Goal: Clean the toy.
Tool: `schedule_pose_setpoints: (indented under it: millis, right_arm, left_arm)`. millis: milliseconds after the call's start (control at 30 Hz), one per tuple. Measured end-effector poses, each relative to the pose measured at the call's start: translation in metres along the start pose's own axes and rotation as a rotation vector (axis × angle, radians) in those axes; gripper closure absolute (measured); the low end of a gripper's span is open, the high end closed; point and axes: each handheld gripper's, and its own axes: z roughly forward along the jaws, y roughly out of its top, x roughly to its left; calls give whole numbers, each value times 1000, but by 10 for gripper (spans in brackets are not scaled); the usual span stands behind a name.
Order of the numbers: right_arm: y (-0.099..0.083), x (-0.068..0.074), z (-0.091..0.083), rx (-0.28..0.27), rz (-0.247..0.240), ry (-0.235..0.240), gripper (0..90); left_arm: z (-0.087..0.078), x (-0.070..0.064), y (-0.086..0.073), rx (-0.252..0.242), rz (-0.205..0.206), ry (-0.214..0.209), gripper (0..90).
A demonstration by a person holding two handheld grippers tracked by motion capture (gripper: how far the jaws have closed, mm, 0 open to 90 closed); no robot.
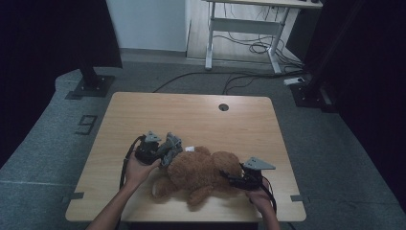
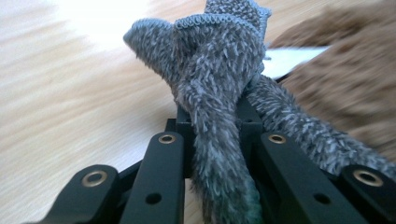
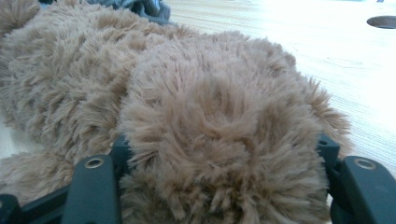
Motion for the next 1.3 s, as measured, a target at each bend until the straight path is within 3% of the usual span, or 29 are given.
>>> schedule_pose_setpoints:
  millis: [167,233,333,467,533,667,733,900,1133,1300]
  right_arm:
    - [-1,-2,0,-3,12,4,348]
    - [-1,-2,-1,-1,12,5,348]
    - [-1,-2,-1,-2,12,4,347]
    - [-2,-2,0,-9,4,1,344]
    - [-1,-2,0,-13,-3,-6,344]
    - [-1,0,3,-23,-27,-30,346]
    - [-1,1,3,-27,-39,-42,348]
    - [0,8,8,-37,-103,-114,375]
    - [1,11,18,-64,-130,-195,391]
    - [0,15,17,-58,-155,-216,380]
  left_arm:
    - [1,15,-15,25,-50,-5,773]
    - [-1,19,-17,8,-76,-20,772]
    - [-9,17,-10,-38,-79,-50,772]
    - [-21,-3,20,-97,-19,-77,772]
    - [-23,-19,42,-116,28,-94,771]
    - [-14,-46,71,-110,82,-133,770]
    - [-2,-55,78,-84,74,-176,769]
    - [13,-65,76,-41,78,-197,769]
    - [6,-60,74,-49,69,-201,769]
    - [4,-69,56,-53,88,-229,769]
